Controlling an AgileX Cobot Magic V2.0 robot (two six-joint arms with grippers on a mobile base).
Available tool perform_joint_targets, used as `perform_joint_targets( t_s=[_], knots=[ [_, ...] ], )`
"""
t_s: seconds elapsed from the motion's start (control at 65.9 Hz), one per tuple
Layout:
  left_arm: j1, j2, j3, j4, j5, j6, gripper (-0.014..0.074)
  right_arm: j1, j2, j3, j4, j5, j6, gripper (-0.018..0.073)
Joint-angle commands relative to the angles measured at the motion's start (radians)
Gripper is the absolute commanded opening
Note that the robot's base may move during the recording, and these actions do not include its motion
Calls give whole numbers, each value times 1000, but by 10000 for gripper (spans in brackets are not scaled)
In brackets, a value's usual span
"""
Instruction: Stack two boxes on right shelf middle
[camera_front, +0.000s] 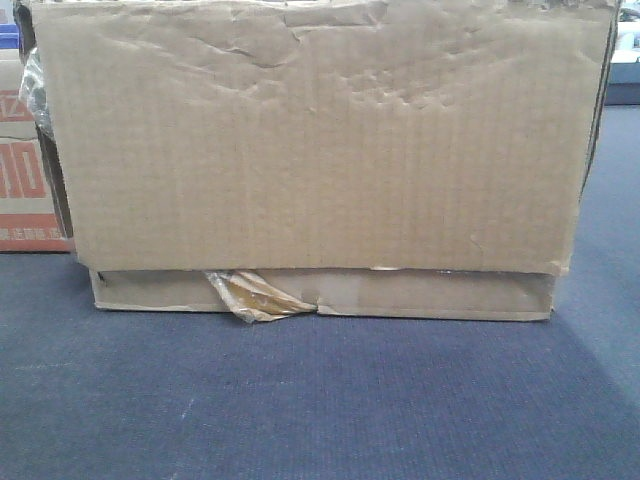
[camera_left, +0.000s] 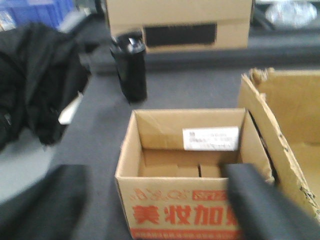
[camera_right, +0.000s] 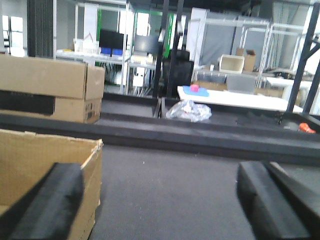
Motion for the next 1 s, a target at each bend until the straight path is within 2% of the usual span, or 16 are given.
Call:
perform_joint_targets(
  t_s=[0.0,0.076,0.137,0.258,0.394,0.577,0.668,0.789,0.986],
  knots=[
    [-11,109,-99,0,142,2,603,-6,6,-8,-8,-11,1,560],
    [-11,227,-224,4,310,11,581,-4,6,-8,-8,-11,1,561],
    [-11,354,-331,-4,451,69,582,3,6,-8,-8,-8,1,561],
    [-2,549,-535,-14,585,137,582,12,6,-8,-8,-7,1,561],
    [66,714,-703,-90,590,212,582,16,6,-8,-8,-4,1,561],
    [197,853,-815,-231,590,314,582,32,6,-8,-8,11,1,561],
    [227,907,-820,-229,590,356,582,32,6,-8,-8,13,1,561],
    [255,980,-820,-228,572,361,582,32,6,-8,-8,13,1,561],
    [257,1081,-820,-234,482,369,582,32,6,-8,-8,13,1,561]
  ],
)
